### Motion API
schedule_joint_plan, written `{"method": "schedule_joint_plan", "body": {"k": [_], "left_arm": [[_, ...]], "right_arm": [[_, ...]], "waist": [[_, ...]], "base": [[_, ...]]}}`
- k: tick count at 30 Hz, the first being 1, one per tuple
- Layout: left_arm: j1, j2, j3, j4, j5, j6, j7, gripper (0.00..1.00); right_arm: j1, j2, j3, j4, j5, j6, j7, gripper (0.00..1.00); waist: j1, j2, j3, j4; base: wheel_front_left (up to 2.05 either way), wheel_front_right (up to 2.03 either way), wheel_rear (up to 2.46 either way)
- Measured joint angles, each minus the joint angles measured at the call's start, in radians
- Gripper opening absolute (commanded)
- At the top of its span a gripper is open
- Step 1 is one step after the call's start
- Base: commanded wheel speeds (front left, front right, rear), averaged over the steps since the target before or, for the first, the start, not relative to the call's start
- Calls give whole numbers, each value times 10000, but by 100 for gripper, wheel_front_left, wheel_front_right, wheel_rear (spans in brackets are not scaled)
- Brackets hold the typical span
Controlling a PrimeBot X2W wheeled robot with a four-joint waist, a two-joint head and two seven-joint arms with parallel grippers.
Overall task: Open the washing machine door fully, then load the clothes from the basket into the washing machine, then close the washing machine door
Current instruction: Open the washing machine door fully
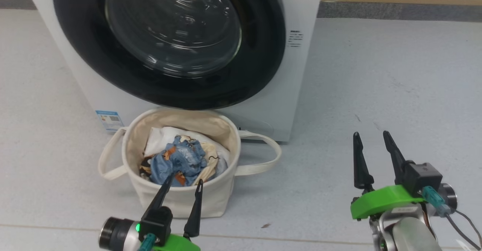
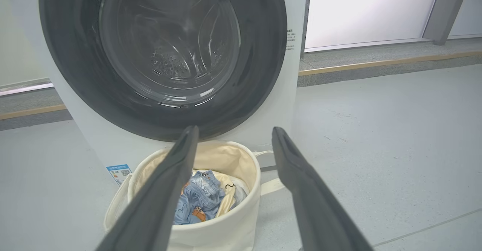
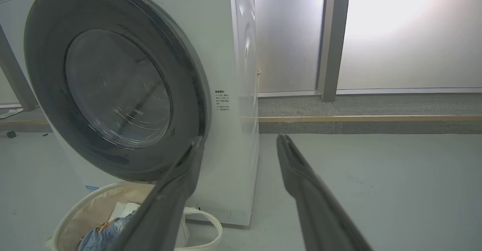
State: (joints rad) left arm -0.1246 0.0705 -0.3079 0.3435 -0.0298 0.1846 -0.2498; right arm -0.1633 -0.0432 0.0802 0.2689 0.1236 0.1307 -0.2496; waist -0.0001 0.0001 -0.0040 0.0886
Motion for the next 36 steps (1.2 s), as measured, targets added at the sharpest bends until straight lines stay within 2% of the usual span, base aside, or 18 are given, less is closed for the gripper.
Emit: {"method": "schedule_joint_plan", "body": {"k": [9,19,20,25,30,36], "left_arm": [[-3,-44,-13,-249,-4,-12,0,100],[-2,-48,-29,-247,0,-10,0,100],[-2,-48,-29,-245,0,-10,0,100],[-2,-52,-40,-240,0,-15,0,100],[-16,-79,-81,-242,0,-94,0,100],[-480,-94,-209,-316,0,-82,0,100]], "right_arm": [[0,-40,-27,-2,12,0,0,100],[-1,-42,-15,-142,117,0,0,100],[-1,-42,6,-142,146,0,0,0],[-2,-42,33,-130,456,0,0,0],[-500,-42,-196,309,2213,0,0,0],[-2004,-44,-276,1582,4416,0,8,0]], "waist": [[0,0,51,58],[1,0,69,124],[1,0,71,134],[1,0,123,194],[3,0,481,256],[3,0,1150,296]], "base": [[74,74,-147],[11,11,-21],[0,0,0],[0,0,0],[0,0,0],[0,0,0]]}}
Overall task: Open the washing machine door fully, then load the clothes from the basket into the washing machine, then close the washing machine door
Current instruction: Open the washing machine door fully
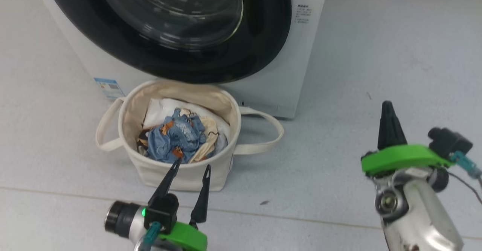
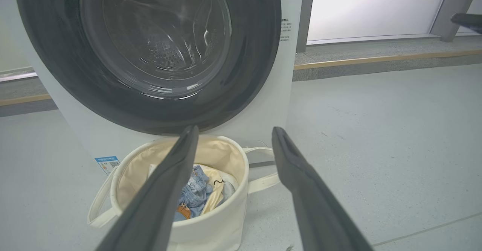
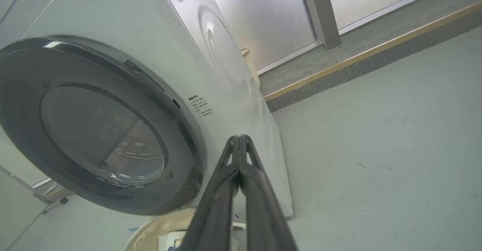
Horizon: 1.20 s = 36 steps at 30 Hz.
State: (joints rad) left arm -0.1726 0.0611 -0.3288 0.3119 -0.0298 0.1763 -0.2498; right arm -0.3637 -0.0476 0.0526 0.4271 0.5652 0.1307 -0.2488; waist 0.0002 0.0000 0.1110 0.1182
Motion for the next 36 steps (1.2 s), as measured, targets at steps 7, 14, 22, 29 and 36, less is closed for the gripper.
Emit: {"method": "schedule_joint_plan", "body": {"k": [7,14,22,29,36], "left_arm": [[-636,-59,-403,-180,-17,178,0,100],[-1260,-109,-976,-255,-462,545,0,100],[-1996,-142,-1770,-474,-988,1041,-2,100],[-2210,-178,-2056,-566,-1398,1331,-2,100],[-2476,-186,-2245,-752,-1567,1538,-2,100]], "right_arm": [[-2087,-33,-533,1085,3480,0,1898,0],[-4141,-895,-1024,1505,5417,-2,3791,0],[-5893,-966,-1411,1848,7639,-2,6073,0],[-7083,-1183,-1521,2167,8276,-2,7024,0],[-8170,-1235,-1547,2738,8619,-4,7785,0]], "waist": [[1,0,910,125],[0,0,1958,485],[0,0,3017,915],[-1,0,3715,1297],[-1,0,4389,1567]], "base": [[0,0,0],[0,0,0],[0,0,0],[0,0,0],[0,0,0]]}}
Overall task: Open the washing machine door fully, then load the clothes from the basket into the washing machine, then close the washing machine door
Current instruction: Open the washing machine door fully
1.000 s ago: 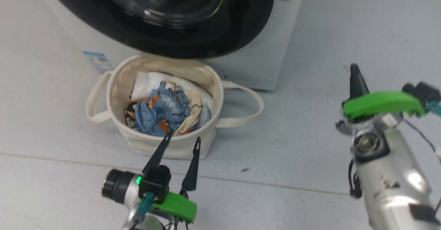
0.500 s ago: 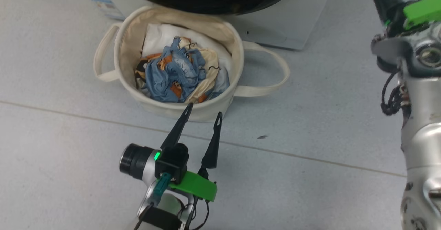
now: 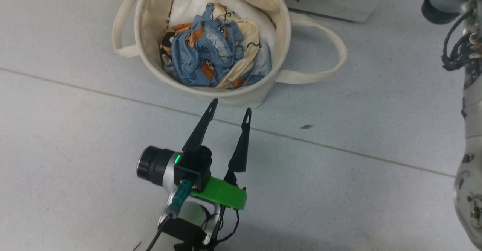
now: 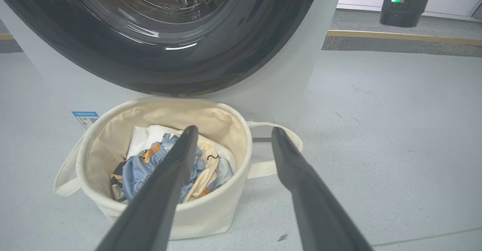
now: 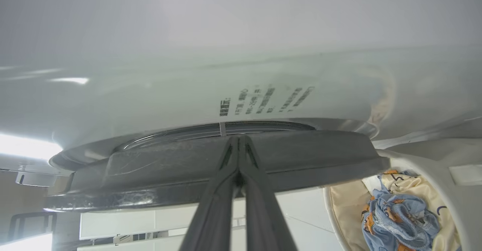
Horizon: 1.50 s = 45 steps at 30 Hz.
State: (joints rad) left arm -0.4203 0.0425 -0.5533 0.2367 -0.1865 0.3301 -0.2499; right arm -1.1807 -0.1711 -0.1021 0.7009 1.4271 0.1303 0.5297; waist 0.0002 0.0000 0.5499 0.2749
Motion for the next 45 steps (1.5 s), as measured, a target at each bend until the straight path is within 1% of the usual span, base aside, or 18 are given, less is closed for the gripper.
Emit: {"method": "schedule_joint_plan", "body": {"k": [6,12,15,19,23,26,29,36,40,43,45], "left_arm": [[-347,-50,-255,-138,-155,146,0,100],[-374,-63,-514,-265,-320,322,0,100],[-375,-63,-625,-270,-433,368,0,100],[-375,-65,-775,-337,-472,408,0,100],[-375,-65,-765,-351,-472,485,0,100],[-366,-65,-736,-347,-472,485,0,100],[-350,-65,-688,-347,-472,481,0,100],[-183,-65,-458,-307,-531,387,0,100],[288,-61,-407,-148,-545,293,0,100],[546,-61,-280,-94,-543,286,0,100],[607,-58,-115,-94,-543,207,0,100]], "right_arm": [[-554,-123,127,196,13,0,489,0],[-645,-303,-35,230,94,0,823,0],[-699,-336,-150,516,290,2,1131,0],[-918,-347,-270,1122,648,2,1845,0],[-907,-282,-151,1528,767,2,2406,0],[-617,-280,119,1475,487,2,2533,0],[-239,-222,173,1296,433,2,2587,0],[1506,389,274,727,522,2,2890,0],[2410,717,614,280,575,0,2978,0],[2924,826,907,107,752,0,2978,0],[3246,828,1183,-29,805,0,2976,0]], "waist": [[0,0,424,284],[-1,0,599,588],[-3,0,611,694],[-1,0,619,798],[0,0,518,809],[-2,1,314,818],[-1,1,141,819],[-3,1,-588,855],[-3,1,-1014,940],[-3,1,-1298,1058],[-3,1,-1469,1168]], "base": [[0,0,0],[0,0,0],[0,0,0],[0,0,0],[0,0,0],[0,0,0],[0,0,0],[0,0,0],[0,0,0],[0,0,0],[0,0,0]]}}
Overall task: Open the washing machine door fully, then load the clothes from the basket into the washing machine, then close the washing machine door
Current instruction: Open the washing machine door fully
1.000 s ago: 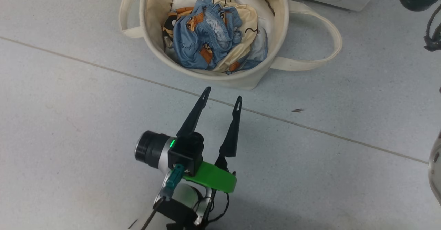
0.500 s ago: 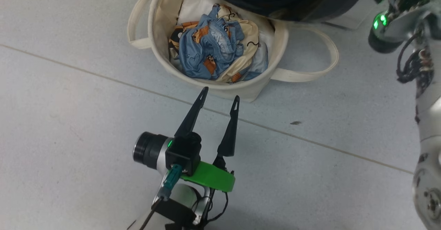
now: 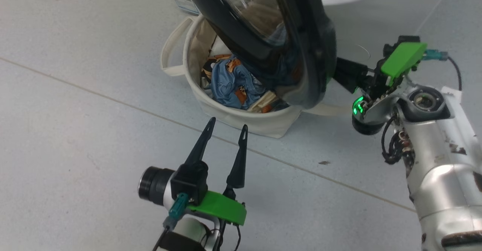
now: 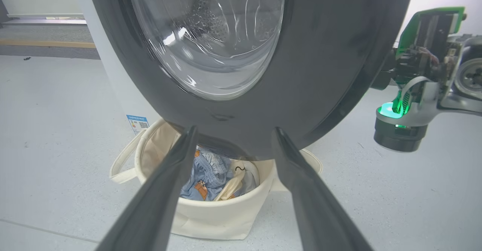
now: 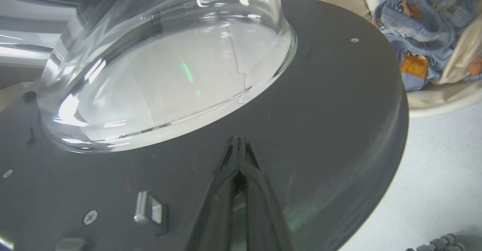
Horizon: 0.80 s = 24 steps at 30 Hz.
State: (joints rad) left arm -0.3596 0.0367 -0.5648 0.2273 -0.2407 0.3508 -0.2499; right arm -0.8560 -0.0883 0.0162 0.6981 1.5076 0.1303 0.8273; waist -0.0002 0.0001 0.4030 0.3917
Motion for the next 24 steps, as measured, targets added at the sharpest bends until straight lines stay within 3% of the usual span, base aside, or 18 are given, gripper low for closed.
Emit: {"method": "schedule_joint_plan", "body": {"k": [12,19,24], "left_arm": [[830,4,926,21,105,-259,0,100],[968,12,1091,38,174,-360,0,100],[1154,12,1360,33,109,-577,0,100]], "right_arm": [[1795,138,2955,-326,1576,0,-1283,0],[1796,144,3547,-236,1845,0,-2050,0],[1825,-123,3705,-313,1058,0,-2957,0]], "waist": [[-1,0,-981,847],[2,0,-1271,936],[2,0,-1591,714]], "base": [[0,0,0],[0,0,0],[0,0,0]]}}
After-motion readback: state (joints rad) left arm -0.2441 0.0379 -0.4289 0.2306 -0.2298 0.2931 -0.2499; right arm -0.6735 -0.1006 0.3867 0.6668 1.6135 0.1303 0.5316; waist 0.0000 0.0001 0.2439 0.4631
